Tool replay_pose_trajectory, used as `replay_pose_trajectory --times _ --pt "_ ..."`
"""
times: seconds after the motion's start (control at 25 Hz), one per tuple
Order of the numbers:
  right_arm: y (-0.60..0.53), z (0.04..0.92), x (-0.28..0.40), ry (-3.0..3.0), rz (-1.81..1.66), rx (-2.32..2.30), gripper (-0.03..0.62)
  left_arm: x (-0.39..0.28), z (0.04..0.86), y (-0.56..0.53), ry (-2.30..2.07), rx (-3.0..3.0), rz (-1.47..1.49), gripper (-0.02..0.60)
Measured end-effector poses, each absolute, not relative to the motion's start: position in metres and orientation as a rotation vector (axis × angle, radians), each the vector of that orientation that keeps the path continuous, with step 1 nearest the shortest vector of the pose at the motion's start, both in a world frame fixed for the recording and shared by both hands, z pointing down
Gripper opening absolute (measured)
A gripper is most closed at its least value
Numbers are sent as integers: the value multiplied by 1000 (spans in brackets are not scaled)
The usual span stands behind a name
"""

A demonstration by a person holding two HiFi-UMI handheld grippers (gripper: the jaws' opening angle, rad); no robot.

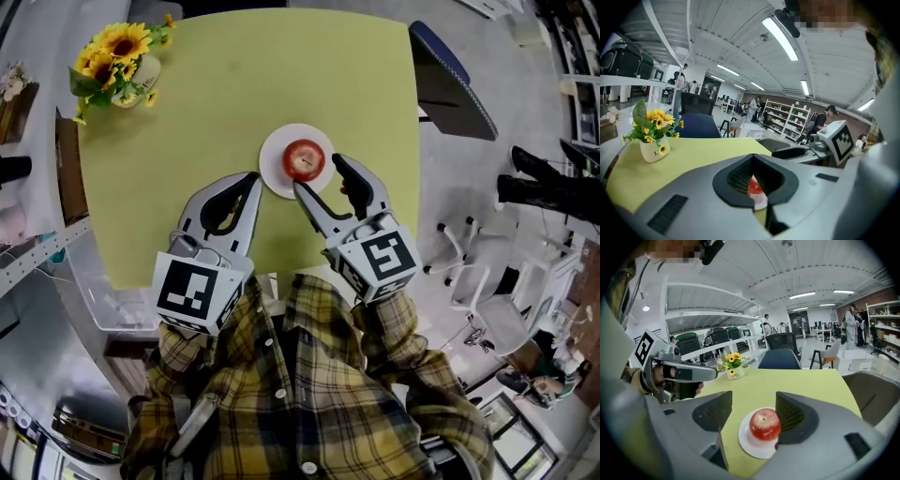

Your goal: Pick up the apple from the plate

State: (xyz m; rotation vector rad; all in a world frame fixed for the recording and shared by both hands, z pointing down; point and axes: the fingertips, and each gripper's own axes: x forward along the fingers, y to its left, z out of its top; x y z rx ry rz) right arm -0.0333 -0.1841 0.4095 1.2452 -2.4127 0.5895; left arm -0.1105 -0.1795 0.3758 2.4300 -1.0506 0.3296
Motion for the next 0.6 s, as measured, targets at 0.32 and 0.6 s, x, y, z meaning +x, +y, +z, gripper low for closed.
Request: replay_pose_trajectory --times 0.32,0.6 --pt "-189 451 -38 -2356 602 1196 350 -111 404 -183 -1027 2397 358 -2" --pt "-188 473 -30 -2320 601 1190 377 -107 416 -179 -1019 2380 373 -2"
